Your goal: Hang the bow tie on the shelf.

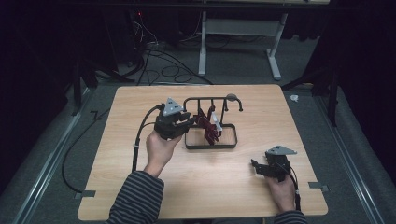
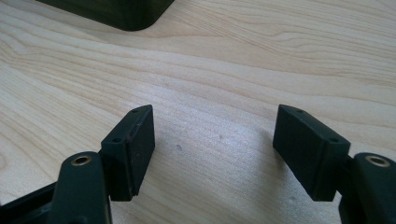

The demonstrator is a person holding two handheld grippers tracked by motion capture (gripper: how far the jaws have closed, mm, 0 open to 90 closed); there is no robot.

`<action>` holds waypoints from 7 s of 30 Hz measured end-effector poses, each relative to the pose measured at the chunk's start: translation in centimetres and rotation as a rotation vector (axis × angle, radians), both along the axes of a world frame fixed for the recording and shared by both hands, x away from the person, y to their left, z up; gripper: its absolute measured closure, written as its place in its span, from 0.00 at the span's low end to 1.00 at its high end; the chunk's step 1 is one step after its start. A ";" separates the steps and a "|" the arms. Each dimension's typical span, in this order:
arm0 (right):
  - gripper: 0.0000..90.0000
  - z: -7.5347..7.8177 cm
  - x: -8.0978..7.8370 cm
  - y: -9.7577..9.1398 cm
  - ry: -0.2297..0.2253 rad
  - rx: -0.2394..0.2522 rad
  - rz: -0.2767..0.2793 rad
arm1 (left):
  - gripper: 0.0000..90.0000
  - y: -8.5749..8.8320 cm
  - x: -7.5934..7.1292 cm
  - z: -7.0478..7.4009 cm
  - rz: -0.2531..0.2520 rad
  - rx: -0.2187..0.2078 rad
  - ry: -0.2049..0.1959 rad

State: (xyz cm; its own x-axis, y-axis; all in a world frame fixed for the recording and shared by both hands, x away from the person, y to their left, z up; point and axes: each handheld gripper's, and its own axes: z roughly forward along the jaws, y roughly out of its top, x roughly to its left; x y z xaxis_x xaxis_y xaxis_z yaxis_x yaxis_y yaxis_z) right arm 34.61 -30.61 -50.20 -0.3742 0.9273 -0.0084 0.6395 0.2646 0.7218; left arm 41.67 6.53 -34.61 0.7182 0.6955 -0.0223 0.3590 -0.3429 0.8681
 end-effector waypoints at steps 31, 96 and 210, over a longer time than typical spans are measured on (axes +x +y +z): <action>0.34 0.0 -0.1 0.1 -0.001 -0.002 0.005 | 0.75 3.1 -0.8 -2.9 0.029 -0.046 0.089; 0.34 0.0 0.0 0.1 -0.001 -0.005 0.004 | 0.75 7.5 -5.8 -7.4 0.060 -0.050 0.121; 0.35 0.0 0.0 0.2 -0.001 -0.004 -0.007 | 0.46 8.4 -7.0 -16.1 0.264 0.116 0.160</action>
